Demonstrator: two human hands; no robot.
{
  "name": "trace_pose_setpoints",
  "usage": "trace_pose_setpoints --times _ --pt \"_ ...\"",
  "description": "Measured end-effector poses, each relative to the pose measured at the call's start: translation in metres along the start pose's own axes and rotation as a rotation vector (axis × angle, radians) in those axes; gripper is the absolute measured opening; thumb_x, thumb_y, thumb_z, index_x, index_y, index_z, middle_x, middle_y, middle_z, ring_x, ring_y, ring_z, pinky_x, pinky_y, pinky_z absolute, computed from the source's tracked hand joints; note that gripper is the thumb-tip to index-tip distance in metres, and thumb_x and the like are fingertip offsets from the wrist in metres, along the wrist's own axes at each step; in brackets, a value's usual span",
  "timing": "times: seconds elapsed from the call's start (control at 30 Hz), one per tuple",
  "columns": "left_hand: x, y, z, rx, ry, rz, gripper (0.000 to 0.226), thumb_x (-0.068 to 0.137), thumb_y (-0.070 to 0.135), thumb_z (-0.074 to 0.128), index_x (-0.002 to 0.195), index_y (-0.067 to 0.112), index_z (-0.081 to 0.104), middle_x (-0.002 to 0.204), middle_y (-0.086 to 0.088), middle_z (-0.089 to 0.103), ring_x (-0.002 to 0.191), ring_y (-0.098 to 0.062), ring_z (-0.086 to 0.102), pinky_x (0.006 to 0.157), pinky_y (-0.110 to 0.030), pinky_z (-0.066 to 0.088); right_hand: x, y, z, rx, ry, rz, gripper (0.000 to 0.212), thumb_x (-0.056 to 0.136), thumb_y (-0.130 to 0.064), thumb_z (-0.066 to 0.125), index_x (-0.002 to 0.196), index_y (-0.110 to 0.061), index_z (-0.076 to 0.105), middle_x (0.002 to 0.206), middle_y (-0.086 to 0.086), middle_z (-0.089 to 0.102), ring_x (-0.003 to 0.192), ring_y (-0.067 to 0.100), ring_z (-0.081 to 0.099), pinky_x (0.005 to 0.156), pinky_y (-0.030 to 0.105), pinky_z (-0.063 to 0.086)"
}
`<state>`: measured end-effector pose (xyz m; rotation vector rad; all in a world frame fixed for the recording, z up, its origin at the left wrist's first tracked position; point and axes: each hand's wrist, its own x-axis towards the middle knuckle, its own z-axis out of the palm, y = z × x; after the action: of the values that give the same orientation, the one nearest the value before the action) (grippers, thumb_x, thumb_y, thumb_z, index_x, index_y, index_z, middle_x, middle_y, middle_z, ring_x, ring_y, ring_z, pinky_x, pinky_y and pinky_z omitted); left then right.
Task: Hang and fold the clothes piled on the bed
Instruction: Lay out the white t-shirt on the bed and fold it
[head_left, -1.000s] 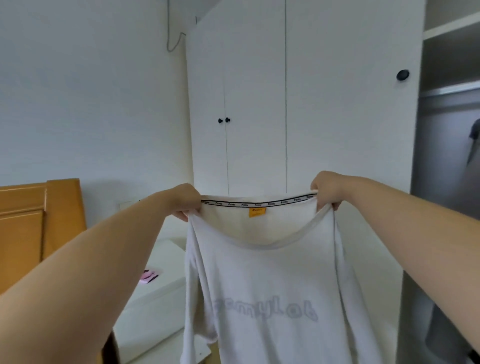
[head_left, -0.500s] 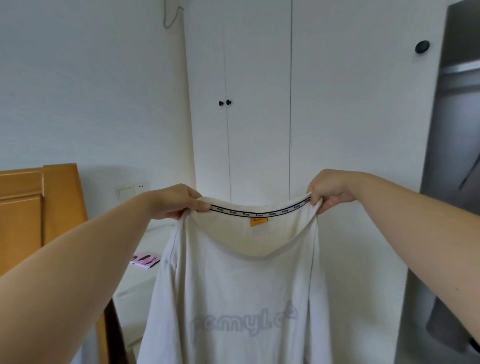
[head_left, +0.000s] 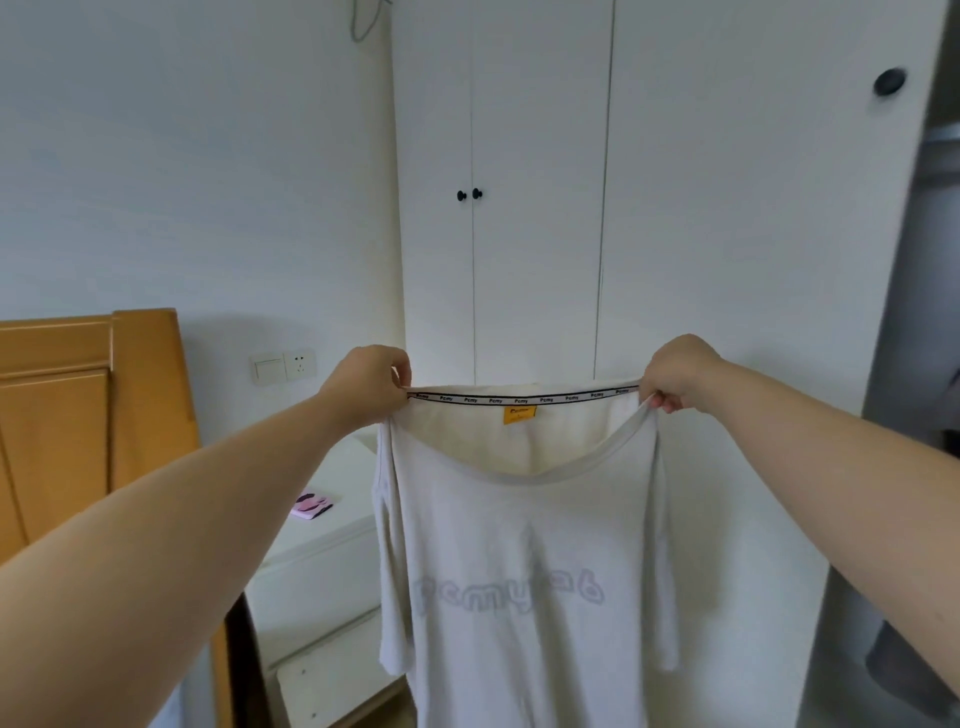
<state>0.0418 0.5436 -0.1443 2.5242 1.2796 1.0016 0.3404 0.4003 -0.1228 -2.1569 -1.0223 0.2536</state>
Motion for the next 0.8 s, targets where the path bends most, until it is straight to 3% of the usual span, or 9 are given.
trace_pose_setpoints --times 0.17,0.27,0.33,0.4,0.5,0.6,0.67,0.73,0.8 --pt "0.003 0.01 0.012 0.221 0.008 -0.04 0.014 0.076 0.001 0.045 0.073 0.014 0.045 0.069 -0.002 0.05 0.068 -0.025 0.053 0.049 -0.025 0.032 -0.011 -0.005 0.006 -0.022 -0.071 -0.005 0.013 0.09 0.007 0.035 0.081 0.001 0.043 0.038 0.012 0.052 0.023 0.016 0.042 0.03 0.013 0.03" --pt "0.002 0.018 0.014 0.131 -0.121 -0.13 0.025 0.081 0.001 0.037 0.096 0.015 0.051 0.084 -0.005 0.058 0.057 -0.023 0.064 0.049 -0.024 0.044 -0.015 -0.005 0.011 0.026 -0.181 -0.012 0.017 0.093 0.005 0.027 0.105 0.004 0.04 0.059 0.02 0.056 0.033 0.021 0.054 0.03 0.017 0.04" --pt "0.002 0.019 0.012 -0.034 -0.202 -0.212 0.029 0.083 0.001 0.034 0.094 0.009 0.06 0.085 -0.015 0.065 0.058 -0.029 0.068 0.047 -0.025 0.052 -0.016 0.0 0.009 0.133 -0.226 -0.009 0.02 0.093 0.006 0.029 0.11 0.005 0.041 0.069 0.022 0.057 0.044 0.024 0.061 0.036 0.022 0.048" --pt "0.001 0.016 0.01 -0.253 -0.254 -0.315 0.025 0.085 0.001 0.036 0.084 0.004 0.061 0.077 -0.017 0.063 0.058 -0.028 0.065 0.044 -0.024 0.052 -0.019 0.005 0.005 0.239 -0.281 -0.009 0.015 0.093 0.006 0.037 0.105 0.006 0.046 0.075 0.022 0.058 0.059 0.026 0.065 0.045 0.024 0.055" --pt "-0.003 0.012 0.008 -0.494 -0.303 -0.412 0.017 0.09 0.005 0.045 0.077 0.007 0.056 0.07 -0.008 0.055 0.054 -0.017 0.054 0.047 -0.022 0.049 -0.027 0.012 -0.003 0.388 -0.431 -0.009 0.003 0.091 0.006 0.054 0.088 0.004 0.054 0.085 0.018 0.059 0.075 0.029 0.068 0.062 0.029 0.059" --pt "-0.008 0.006 0.002 -0.64 -0.454 -0.351 0.011 0.091 0.018 0.061 0.089 0.009 0.067 0.077 -0.001 0.065 0.061 -0.012 0.061 0.054 -0.02 0.051 -0.024 0.021 -0.006 0.4 -0.491 -0.022 0.025 0.086 0.02 0.05 0.074 -0.002 0.05 0.072 0.018 0.066 0.084 0.03 0.067 0.069 0.03 0.059" --pt "-0.01 0.003 -0.004 -0.592 -0.61 -0.257 0.01 0.085 0.02 0.069 0.087 0.01 0.07 0.072 0.004 0.068 0.061 -0.005 0.062 0.057 -0.015 0.05 -0.021 0.025 -0.002 0.392 -0.436 -0.012 0.032 0.087 0.025 0.042 0.073 -0.004 0.047 0.067 0.015 0.063 0.083 0.03 0.067 0.068 0.03 0.059" --pt "-0.013 0.0 -0.008 -0.452 -0.731 -0.181 0.005 0.082 0.01 0.071 0.08 0.015 0.071 0.067 0.008 0.065 0.058 -0.002 0.059 0.059 -0.013 0.048 -0.017 0.025 0.005 0.399 -0.36 -0.015 0.026 0.09 0.021 0.041 0.077 -0.002 0.047 0.082 0.014 0.055 0.078 0.031 0.067 0.061 0.028 0.059" --pt "-0.015 -0.005 -0.007 -0.187 -0.749 -0.087 0.022 0.08 0.006 0.073 0.076 0.028 0.071 0.065 0.01 0.062 0.061 -0.003 0.056 0.062 -0.013 0.045 -0.017 0.021 0.014 0.39 -0.319 -0.027 0.014 0.093 0.014 0.044 0.089 0.001 0.047 0.093 0.014 0.053 0.073 0.029 0.067 0.056 0.025 0.058"
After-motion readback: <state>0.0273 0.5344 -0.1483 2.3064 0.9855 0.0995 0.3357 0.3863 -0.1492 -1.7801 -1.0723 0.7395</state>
